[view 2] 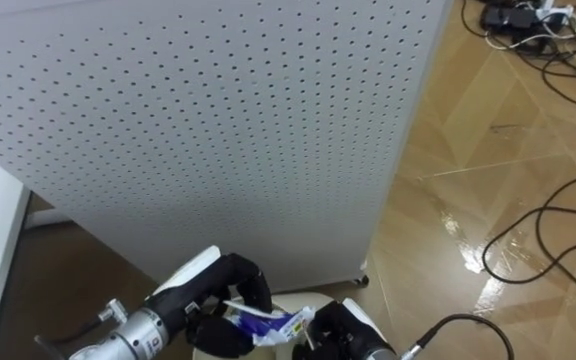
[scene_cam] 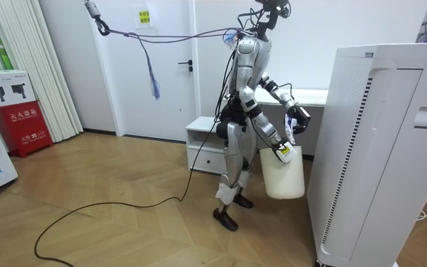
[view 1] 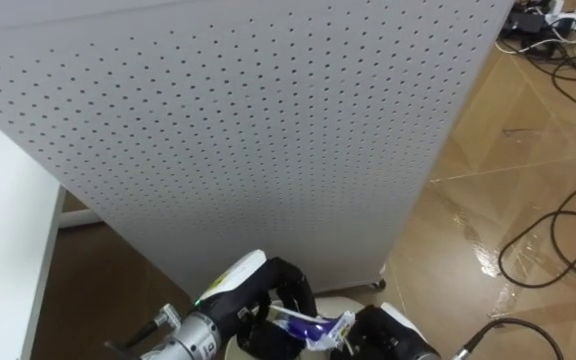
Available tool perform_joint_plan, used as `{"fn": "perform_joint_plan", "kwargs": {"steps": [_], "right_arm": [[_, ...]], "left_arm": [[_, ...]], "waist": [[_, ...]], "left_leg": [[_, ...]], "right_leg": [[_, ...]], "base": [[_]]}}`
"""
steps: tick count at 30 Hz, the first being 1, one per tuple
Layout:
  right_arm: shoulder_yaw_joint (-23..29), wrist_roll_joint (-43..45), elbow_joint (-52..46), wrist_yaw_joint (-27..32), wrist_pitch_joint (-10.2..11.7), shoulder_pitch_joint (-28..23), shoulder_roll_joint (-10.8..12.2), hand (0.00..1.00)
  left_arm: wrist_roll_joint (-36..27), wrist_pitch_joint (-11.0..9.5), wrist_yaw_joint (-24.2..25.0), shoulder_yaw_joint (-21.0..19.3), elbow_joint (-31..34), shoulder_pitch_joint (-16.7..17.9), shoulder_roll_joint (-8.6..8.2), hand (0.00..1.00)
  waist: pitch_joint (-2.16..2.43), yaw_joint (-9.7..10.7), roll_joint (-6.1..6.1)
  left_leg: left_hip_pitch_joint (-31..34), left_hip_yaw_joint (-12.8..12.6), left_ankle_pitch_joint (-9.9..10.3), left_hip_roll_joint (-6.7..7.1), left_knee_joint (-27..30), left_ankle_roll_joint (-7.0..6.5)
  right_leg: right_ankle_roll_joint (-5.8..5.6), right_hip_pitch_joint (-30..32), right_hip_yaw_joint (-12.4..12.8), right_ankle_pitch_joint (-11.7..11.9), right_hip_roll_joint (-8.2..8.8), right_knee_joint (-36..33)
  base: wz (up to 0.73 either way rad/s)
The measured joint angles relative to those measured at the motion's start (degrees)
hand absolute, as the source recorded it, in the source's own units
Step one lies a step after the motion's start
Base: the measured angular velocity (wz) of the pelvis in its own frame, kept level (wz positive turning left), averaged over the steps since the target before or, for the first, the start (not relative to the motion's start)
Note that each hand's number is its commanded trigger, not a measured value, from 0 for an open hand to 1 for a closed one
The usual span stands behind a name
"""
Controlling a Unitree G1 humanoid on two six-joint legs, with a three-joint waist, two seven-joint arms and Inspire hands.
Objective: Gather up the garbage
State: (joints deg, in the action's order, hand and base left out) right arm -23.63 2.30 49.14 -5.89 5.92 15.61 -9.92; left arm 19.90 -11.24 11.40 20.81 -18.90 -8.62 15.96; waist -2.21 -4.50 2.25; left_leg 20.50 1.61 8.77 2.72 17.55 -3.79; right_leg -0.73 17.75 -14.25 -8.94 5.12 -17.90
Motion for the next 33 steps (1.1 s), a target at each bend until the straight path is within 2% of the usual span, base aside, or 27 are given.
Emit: {"fn": "perform_joint_plan", "kwargs": {"steps": [7,8,9,10,11,15,22,33], "right_arm": [[0.0,-0.1,0.0,-0.1,0.0,0.0,0.1,1.0],[0.0,-0.1,0.0,-0.1,0.0,0.0,0.1,1.0],[-0.1,-0.1,0.0,-0.1,0.0,0.0,0.1,1.0],[-0.1,-0.2,0.0,-0.1,0.0,0.0,0.1,1.0],[-0.2,-0.3,0.0,-0.1,0.0,0.0,0.1,1.0],[-0.4,-2.7,0.0,-0.2,0.0,0.0,0.0,1.0],[-1.0,-4.6,0.2,-0.2,0.0,-0.1,-0.2,1.0],[-1.2,-4.7,1.5,-2.9,0.0,-0.1,-1.4,1.0]], "left_arm": [[1.1,0.0,0.0,0.0,-0.5,0.7,-0.02,1.0],[1.1,0.0,0.0,0.0,-0.5,0.8,-0.02,0.89],[1.1,0.0,0.0,0.1,-0.5,1.1,0.03,0.64],[1.1,0.0,0.0,0.1,-0.5,1.5,0.1,0.04],[1.1,0.0,0.0,0.1,-0.5,1.8,0.14,0.0],[1.1,0.0,0.4,0.2,-0.6,3.6,0.63,0.0],[1.0,0.0,0.8,0.2,-4.3,3.7,0.69,0.0],[1.0,0.0,3.6,0.9,-4.9,3.8,1.0,0.0]], "waist": [[0.06,0.2,-0.12],[0.06,0.2,-0.12],[0.05,0.2,-0.14],[0.05,0.3,-0.14],[0.05,0.3,-0.14],[0.01,0.8,-0.2],[-0.01,0.6,-0.47],[0.04,1.1,-0.52]], "left_leg": [[0.0,0.0,-0.1,0.02,0.3,0.0],[0.0,0.0,-0.1,0.02,0.3,0.0],[0.0,0.0,-0.2,0.02,0.2,0.01],[0.0,0.0,-0.2,0.01,0.2,0.03],[0.0,0.0,-0.2,0.02,0.2,0.05],[0.1,0.0,-0.2,0.03,0.4,0.08],[0.2,-0.7,-0.2,-0.02,1.0,0.08],[0.1,-0.8,-0.3,0.02,1.4,0.01]], "right_leg": [[0.0,-0.1,0.0,0.0,0.06,-0.2],[0.0,-0.1,0.0,0.0,0.06,-0.2],[0.0,-0.1,-0.1,0.0,0.1,-0.2],[0.01,-0.1,-0.3,0.0,0.11,-0.2],[0.01,-0.1,-0.3,0.0,0.11,-0.2],[0.01,-0.1,-0.2,0.0,0.12,-0.2],[0.02,0.2,0.0,0.0,0.18,-0.9],[0.15,-0.1,-0.1,0.1,0.26,-0.9]], "base": [[0.0],[0.0],[0.0],[0.0],[0.0],[0.0],[-0.02],[0.0]]}}
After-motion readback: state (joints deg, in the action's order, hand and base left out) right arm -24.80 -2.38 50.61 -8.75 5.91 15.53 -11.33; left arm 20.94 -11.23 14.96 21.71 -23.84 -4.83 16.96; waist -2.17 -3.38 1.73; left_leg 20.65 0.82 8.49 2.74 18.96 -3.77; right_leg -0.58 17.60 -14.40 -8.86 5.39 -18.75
